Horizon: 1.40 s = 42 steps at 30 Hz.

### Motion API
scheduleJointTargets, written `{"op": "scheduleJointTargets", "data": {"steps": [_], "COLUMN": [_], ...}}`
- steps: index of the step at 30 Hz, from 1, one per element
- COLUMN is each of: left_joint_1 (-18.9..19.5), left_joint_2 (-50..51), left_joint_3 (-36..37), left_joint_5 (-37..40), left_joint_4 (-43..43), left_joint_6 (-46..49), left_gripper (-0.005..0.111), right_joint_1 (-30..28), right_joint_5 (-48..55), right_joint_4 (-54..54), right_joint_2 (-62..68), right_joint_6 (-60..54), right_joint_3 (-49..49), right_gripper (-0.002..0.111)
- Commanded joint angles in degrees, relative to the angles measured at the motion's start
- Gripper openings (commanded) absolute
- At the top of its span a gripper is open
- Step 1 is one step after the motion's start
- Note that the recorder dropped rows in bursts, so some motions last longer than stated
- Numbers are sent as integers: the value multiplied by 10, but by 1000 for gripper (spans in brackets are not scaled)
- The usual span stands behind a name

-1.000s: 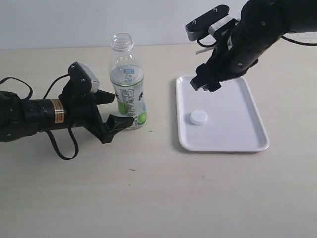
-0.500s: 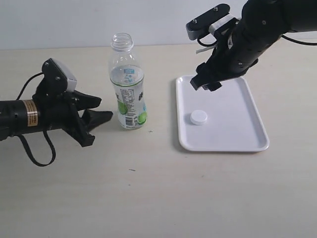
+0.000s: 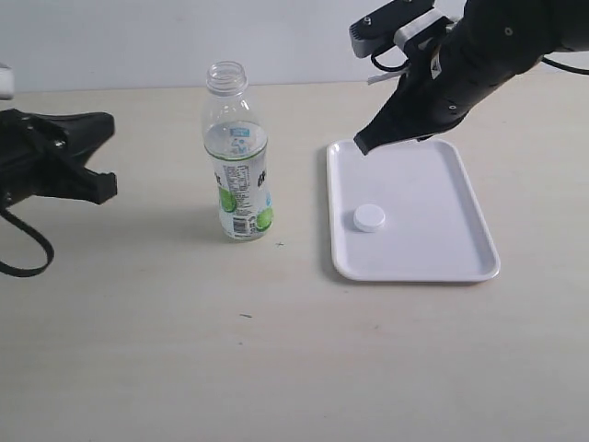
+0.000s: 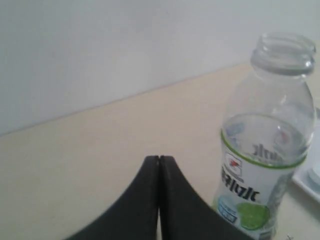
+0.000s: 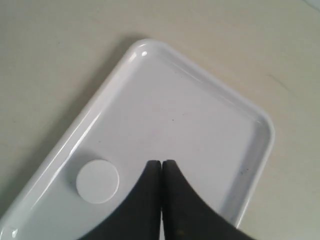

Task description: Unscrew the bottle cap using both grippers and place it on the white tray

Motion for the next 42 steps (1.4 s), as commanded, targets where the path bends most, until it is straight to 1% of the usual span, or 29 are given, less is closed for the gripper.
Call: {"op": "scheduleJointTargets", "data": {"steps": [1,5,10,12,16,22,24,31,38,42], "left_joint_1": [2,2,2,2,2,2,2,2,2,2], "left_joint_2": [-93,-187,-306,-355,-441,-558,-590,-693,-789,-850], "left_joint_3": [58,102,149,166,197,219,225,230,230,230], "left_joint_5": [-29,-33,-30,-21,-1,39,61,190,262,346], "left_joint_4": [-88,-92,-158,-186,-189,-189,-189,-189,-189,-189], "left_joint_6": [42,43,105,115,119,131,133,133,110,104], "left_gripper": [0,0,0,0,0,0,0,0,0,0], "right_joint_1": [-3,-3,-3,-3,-3,-3,-3,-3,-3,-3], "right_joint_5": [-42,-41,-48,-48,-48,-45,-45,-32,-33,-33], "right_joint_4": [0,1,10,11,11,11,11,11,11,9], "right_joint_2": [-22,-31,-34,-34,-34,-34,-34,-34,-34,-34], "right_joint_6": [-1,2,2,2,2,1,1,-2,-2,-2], "right_joint_3": [21,25,26,26,26,26,26,26,26,26], "right_gripper": [0,0,0,0,0,0,0,0,0,0]}}
